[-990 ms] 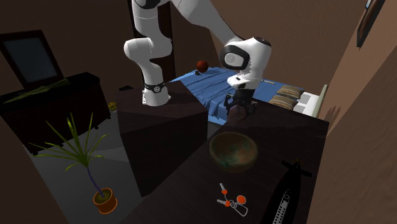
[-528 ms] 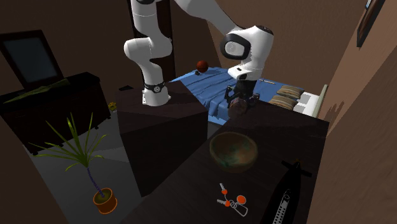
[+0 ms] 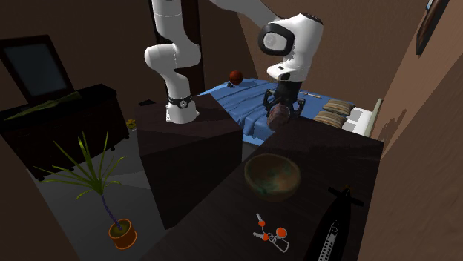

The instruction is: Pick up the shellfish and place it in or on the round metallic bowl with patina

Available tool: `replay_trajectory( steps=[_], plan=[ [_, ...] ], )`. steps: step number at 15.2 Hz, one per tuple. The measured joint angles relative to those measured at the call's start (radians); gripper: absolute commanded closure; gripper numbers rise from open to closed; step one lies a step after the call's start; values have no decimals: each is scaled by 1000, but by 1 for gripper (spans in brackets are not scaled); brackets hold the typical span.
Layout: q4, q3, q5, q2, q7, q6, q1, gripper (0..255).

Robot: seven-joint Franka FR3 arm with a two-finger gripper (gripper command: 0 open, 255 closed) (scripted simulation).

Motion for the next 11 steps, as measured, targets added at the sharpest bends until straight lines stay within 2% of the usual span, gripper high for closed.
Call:
replay_trajectory(
  steps=[4,11],
  plan=[
    [44,-15,-3,8,-43,-33,-22,255],
    [228,-80,-68,132,-144,-98,-58,255]
  ],
)
